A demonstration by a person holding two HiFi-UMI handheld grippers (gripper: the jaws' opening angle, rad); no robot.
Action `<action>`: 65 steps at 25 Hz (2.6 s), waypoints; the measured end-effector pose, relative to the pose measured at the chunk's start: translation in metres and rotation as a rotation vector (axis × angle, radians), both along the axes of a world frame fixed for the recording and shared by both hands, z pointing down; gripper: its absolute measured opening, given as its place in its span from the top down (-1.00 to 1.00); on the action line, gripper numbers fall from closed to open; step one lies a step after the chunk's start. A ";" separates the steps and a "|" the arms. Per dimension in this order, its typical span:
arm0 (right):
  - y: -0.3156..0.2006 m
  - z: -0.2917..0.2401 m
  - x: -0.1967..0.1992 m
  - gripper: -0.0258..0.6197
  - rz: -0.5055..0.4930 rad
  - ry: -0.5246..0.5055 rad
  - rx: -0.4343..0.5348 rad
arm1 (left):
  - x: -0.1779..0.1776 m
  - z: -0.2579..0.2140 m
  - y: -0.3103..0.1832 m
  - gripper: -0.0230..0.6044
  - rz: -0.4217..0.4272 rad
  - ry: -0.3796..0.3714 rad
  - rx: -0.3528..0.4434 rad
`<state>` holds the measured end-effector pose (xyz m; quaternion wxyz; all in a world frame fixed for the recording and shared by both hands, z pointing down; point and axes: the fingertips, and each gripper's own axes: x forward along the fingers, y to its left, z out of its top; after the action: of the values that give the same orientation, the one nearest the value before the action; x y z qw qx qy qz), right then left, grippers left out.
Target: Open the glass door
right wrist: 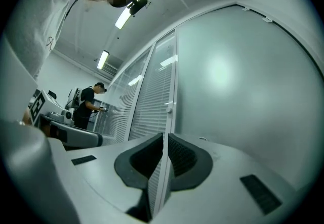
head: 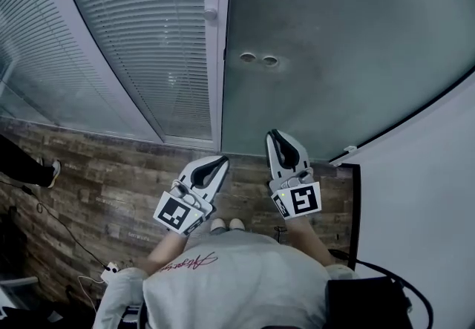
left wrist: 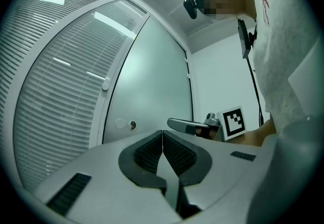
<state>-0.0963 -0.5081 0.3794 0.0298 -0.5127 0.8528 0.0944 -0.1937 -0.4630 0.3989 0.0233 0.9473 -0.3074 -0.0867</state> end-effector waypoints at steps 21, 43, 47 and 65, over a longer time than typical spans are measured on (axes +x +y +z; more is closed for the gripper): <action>-0.242 0.032 0.015 0.38 0.259 -0.024 -0.170 | -0.062 0.017 -0.023 0.87 -0.228 -0.073 -0.073; -0.237 0.021 0.012 0.51 0.322 -0.106 -0.094 | -0.077 0.018 -0.020 0.87 -0.214 -0.096 -0.093; -0.228 0.021 0.010 0.51 0.312 -0.111 -0.088 | -0.075 0.020 -0.017 0.87 -0.192 -0.083 -0.093; -0.148 0.020 0.001 0.51 0.277 -0.118 -0.050 | -0.067 0.024 0.012 0.87 -0.077 -0.061 -0.059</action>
<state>-0.0949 -0.6565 0.3995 0.0538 -0.6307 0.7728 0.0462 -0.2607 -0.4510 0.4227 0.0387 0.9360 -0.3464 -0.0495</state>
